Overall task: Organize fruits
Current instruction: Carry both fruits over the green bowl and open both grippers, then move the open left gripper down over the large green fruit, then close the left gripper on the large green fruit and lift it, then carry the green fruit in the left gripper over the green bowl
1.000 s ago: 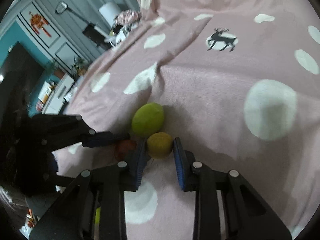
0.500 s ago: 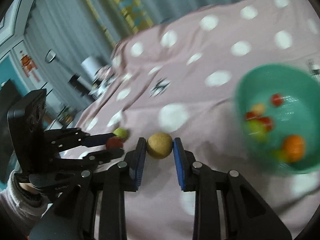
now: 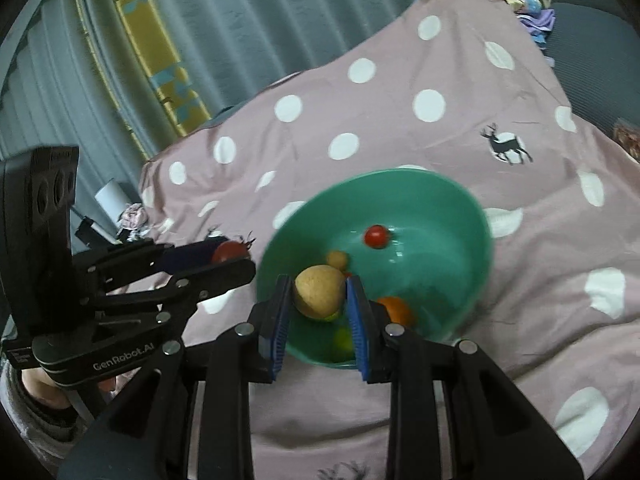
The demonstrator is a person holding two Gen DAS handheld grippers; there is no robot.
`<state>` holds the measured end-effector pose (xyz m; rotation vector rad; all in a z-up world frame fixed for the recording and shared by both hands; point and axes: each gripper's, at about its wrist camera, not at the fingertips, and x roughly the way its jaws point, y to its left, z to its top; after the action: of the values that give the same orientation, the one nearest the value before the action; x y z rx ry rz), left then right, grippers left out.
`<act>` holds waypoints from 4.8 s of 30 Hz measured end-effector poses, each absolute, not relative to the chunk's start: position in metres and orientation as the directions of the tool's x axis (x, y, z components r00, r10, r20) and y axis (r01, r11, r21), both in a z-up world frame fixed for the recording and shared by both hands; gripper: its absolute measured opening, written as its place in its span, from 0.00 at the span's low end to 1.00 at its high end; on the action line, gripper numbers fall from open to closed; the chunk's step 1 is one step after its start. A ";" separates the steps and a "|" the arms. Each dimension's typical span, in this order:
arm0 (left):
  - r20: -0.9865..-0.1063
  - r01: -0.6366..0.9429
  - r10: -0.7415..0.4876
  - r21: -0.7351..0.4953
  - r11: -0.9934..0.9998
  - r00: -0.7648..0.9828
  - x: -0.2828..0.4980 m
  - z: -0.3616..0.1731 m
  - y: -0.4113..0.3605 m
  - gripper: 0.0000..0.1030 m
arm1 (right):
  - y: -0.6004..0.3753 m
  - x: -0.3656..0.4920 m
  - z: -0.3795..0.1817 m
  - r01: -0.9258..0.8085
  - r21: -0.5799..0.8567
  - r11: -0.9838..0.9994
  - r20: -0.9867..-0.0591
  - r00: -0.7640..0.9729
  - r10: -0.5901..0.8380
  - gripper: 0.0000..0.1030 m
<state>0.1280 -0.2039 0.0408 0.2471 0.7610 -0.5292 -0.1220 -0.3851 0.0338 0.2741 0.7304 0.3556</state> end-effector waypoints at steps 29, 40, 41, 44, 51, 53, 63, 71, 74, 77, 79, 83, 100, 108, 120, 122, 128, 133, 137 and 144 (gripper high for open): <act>-0.721 0.432 -0.309 -0.015 0.902 0.620 0.121 0.033 -0.176 0.48 | -0.381 -0.139 0.037 -0.219 0.380 0.899 -0.589 0.692 0.418 0.39; -0.702 0.263 -0.256 -0.100 0.960 0.664 0.040 0.025 -0.062 0.64 | -0.354 -0.187 0.023 -0.352 0.477 0.806 -0.553 0.592 0.586 0.44; -0.699 0.223 -0.226 -0.097 0.970 0.679 0.030 0.025 -0.043 0.64 | -0.350 -0.190 0.022 -0.359 0.477 0.802 -0.557 0.583 0.592 0.45; -0.697 0.110 -0.140 -0.089 0.990 0.704 0.003 0.024 0.005 0.64 | -0.338 -0.197 0.020 -0.378 0.474 0.795 -0.567 0.560 0.604 0.45; -0.740 -0.033 -0.051 -0.098 0.995 0.670 -0.041 0.003 0.070 0.64 | -0.305 -0.205 0.012 -0.435 0.477 0.763 -0.587 0.489 0.645 0.46; -0.755 -0.015 -0.083 -0.122 0.992 0.651 -0.047 -0.004 0.071 0.64 | -0.292 -0.206 0.009 -0.455 0.476 0.753 -0.599 0.459 0.656 0.46; -0.776 0.212 -0.222 -0.116 0.970 0.590 -0.054 -0.008 0.040 0.64 | -0.222 -0.224 -0.006 -0.623 0.436 0.649 -0.677 0.248 0.693 0.46; -0.810 0.289 -0.328 -0.206 0.935 0.485 -0.037 -0.011 0.048 0.57 | -0.164 -0.232 -0.024 -0.735 0.416 0.536 -0.713 0.102 0.694 0.46; -0.849 0.294 -0.301 -0.182 0.938 0.435 -0.024 -0.018 0.050 0.55 | -0.143 -0.231 -0.035 -0.741 0.437 0.509 -0.719 0.052 0.693 0.46; -0.868 0.304 -0.312 -0.199 0.932 0.387 -0.018 -0.025 0.051 0.54 | -0.128 -0.230 -0.040 -0.742 0.458 0.490 -0.715 0.021 0.699 0.46; -0.884 0.330 -0.301 -0.181 0.926 0.359 -0.017 -0.029 0.046 0.54 | -0.120 -0.229 -0.043 -0.741 0.464 0.486 -0.717 0.008 0.697 0.47; -0.905 0.347 -0.271 -0.152 0.926 0.327 -0.013 -0.036 0.043 0.53 | -0.109 -0.228 -0.049 -0.736 0.465 0.492 -0.724 0.004 0.690 0.52; -0.928 0.326 -0.285 -0.200 0.924 0.238 -0.002 -0.046 0.052 0.36 | -0.087 -0.220 -0.059 -0.764 0.432 0.479 -0.727 0.019 0.686 0.44; -0.882 0.329 -0.334 -0.223 0.918 0.332 -0.012 -0.029 0.041 0.36 | -0.118 -0.229 -0.042 -0.757 0.389 0.525 -0.698 0.130 0.704 0.44; -0.853 0.390 -0.345 -0.185 0.902 0.392 -0.013 -0.017 -0.008 0.36 | -0.171 -0.236 -0.029 -0.735 0.320 0.598 -0.677 0.265 0.687 0.44; -0.849 0.402 -0.341 -0.171 0.900 0.403 -0.012 -0.012 -0.017 0.36 | -0.180 -0.239 -0.026 -0.730 0.313 0.607 -0.667 0.286 0.687 0.44; -0.846 0.415 -0.318 -0.128 0.901 0.429 -0.012 -0.002 -0.034 0.36 | -0.197 -0.243 -0.019 -0.725 0.300 0.620 -0.637 0.331 0.696 0.44; -0.844 0.428 -0.298 -0.090 0.899 0.447 -0.008 0.003 -0.049 0.36 | -0.210 -0.243 -0.015 -0.718 0.288 0.633 -0.610 0.372 0.700 0.44; -0.835 0.446 -0.296 -0.069 0.892 0.464 -0.002 0.009 -0.062 0.36 | -0.223 -0.239 -0.010 -0.705 0.290 0.647 -0.584 0.406 0.703 0.44; -0.828 0.469 -0.291 -0.039 0.882 0.479 0.006 0.012 -0.086 0.36 | -0.240 -0.238 -0.008 -0.681 0.254 0.687 -0.573 0.466 0.674 0.44</act>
<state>0.0059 -0.0856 0.0122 0.2037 0.9658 -0.4680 -0.2376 -0.2397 -0.0076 -0.0113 0.6986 0.8312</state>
